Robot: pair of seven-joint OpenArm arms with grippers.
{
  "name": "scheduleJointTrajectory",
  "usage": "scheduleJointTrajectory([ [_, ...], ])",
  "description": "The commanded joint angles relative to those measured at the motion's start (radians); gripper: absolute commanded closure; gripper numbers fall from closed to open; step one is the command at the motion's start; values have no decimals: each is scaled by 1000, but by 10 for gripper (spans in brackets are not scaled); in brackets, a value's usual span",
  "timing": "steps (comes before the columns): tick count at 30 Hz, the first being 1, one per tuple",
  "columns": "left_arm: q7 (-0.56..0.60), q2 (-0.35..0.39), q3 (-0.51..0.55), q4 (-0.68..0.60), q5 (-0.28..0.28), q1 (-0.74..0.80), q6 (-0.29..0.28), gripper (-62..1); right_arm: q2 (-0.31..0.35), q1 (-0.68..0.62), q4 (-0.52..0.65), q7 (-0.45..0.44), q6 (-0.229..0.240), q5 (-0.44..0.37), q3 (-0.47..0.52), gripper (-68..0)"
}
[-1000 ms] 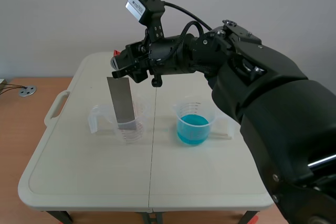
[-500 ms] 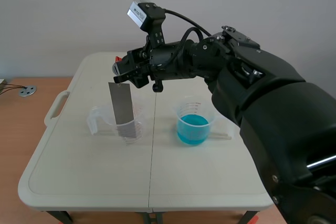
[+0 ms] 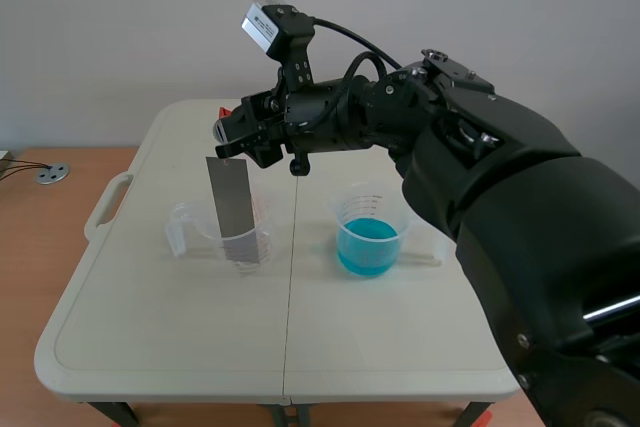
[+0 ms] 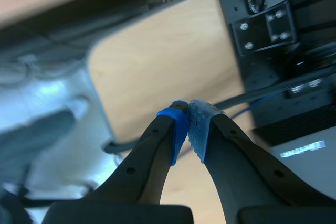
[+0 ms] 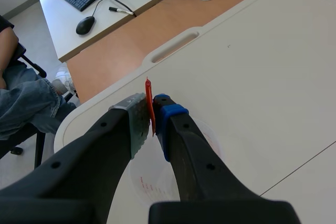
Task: Hold the metal plate by the orange handle, dip it into the blue solution, take it out and point at it, then put the plate back in the beaker on the left.
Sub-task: 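Put the plate into the left beaker, then return to the home posture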
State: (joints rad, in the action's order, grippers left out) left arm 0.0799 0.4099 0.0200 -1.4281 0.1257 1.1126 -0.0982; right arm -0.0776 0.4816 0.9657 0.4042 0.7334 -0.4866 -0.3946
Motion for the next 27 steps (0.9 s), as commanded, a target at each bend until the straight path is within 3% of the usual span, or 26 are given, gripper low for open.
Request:
scheduleJointTrajectory([
  [1, 5, 27, 0, -5, -3, -17, -1, -27, -11, 23, -3, 0, 12, -10, 1, -15],
  [5, 6, 55, 0, -5, -16, -36, -1, -27, -11, 23, -3, 1, 12, -10, 1, -22],
  [8, 5, 60, 0, -5, -19, -35, -1, -29, -11, 23, -3, 2, 12, -10, 1, -92],
  [13, -28, 56, 0, -4, -18, -35, -1, -87, -11, 26, -3, 11, 12, -10, 3, -233],
  [15, -27, 56, 0, -4, -19, -35, -1, -160, -11, 26, -3, 12, 12, -10, 3, -298],
  [19, -17, 56, 0, -4, -19, -35, 0, -550, -11, 26, -3, 11, 12, -10, 3, -463],
  [20, -17, 56, 0, -4, -19, -35, 0, -613, -11, 26, -3, 11, 12, -10, 3, -488],
  [23, -21, 56, 0, -4, -19, -35, 0, -623, -11, 26, -3, 16, 11, -10, 3, -549],
  [26, -21, 56, 0, -4, -19, -35, -1, -623, -9, 30, -3, 16, -16, -10, 13, -670],
  [27, -21, 56, 0, -4, -19, -35, -1, -623, -9, 31, -3, 16, -18, -4, 22, -665],
])
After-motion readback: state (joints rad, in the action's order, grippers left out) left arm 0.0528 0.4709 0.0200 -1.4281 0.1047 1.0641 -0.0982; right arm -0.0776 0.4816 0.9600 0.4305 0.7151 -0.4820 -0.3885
